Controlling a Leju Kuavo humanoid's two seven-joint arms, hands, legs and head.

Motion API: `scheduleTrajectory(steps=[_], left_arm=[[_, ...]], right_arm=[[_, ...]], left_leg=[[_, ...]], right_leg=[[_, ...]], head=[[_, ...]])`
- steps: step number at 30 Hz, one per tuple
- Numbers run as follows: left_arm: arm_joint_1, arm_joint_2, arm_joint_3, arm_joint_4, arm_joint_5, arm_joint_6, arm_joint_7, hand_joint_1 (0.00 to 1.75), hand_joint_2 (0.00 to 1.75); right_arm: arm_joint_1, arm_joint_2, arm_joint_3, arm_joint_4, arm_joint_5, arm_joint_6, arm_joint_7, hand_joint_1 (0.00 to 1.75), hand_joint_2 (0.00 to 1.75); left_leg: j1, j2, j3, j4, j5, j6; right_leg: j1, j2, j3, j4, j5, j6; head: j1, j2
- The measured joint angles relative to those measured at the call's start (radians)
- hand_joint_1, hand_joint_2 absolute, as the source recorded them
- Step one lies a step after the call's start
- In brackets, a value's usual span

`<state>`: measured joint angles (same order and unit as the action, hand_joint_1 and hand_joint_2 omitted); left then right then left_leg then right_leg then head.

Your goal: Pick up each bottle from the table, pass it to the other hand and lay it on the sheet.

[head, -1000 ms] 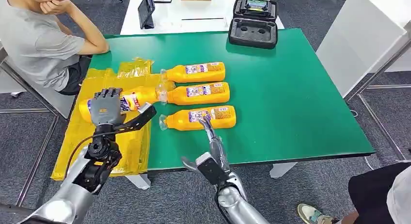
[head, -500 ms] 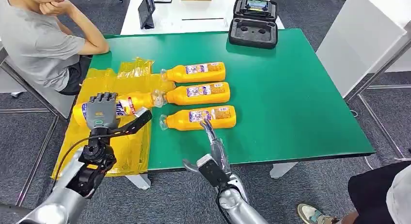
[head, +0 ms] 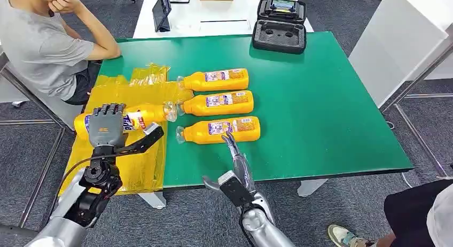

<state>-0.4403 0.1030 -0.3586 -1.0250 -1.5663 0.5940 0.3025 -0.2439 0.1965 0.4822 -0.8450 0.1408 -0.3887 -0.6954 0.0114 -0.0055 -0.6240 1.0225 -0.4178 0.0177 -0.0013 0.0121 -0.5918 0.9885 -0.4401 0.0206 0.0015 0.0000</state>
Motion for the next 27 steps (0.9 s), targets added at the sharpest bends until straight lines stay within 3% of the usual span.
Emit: scheduleTrajectory(steps=[16,27], left_arm=[[0.059,0.009,-0.006,-0.030,0.000,-0.043,-0.046,1.68,1.75],[0.065,0.035,-0.036,-0.032,0.000,-0.074,0.067,1.62,1.75]], right_arm=[[0.005,0.000,-0.010,0.000,-0.008,-0.003,-0.002,0.00,1.75],[0.023,-0.002,-0.011,-0.001,-0.009,-0.010,-0.003,0.00,1.75]], left_leg=[[0.000,0.000,0.000,0.000,0.000,0.000],[0.000,0.000,0.000,0.000,0.000,0.000]], right_leg=[[0.000,0.000,0.000,0.000,0.000,0.000],[0.000,0.000,0.000,0.000,0.000,0.000]], head=[[0.000,0.000],[0.000,0.000]])
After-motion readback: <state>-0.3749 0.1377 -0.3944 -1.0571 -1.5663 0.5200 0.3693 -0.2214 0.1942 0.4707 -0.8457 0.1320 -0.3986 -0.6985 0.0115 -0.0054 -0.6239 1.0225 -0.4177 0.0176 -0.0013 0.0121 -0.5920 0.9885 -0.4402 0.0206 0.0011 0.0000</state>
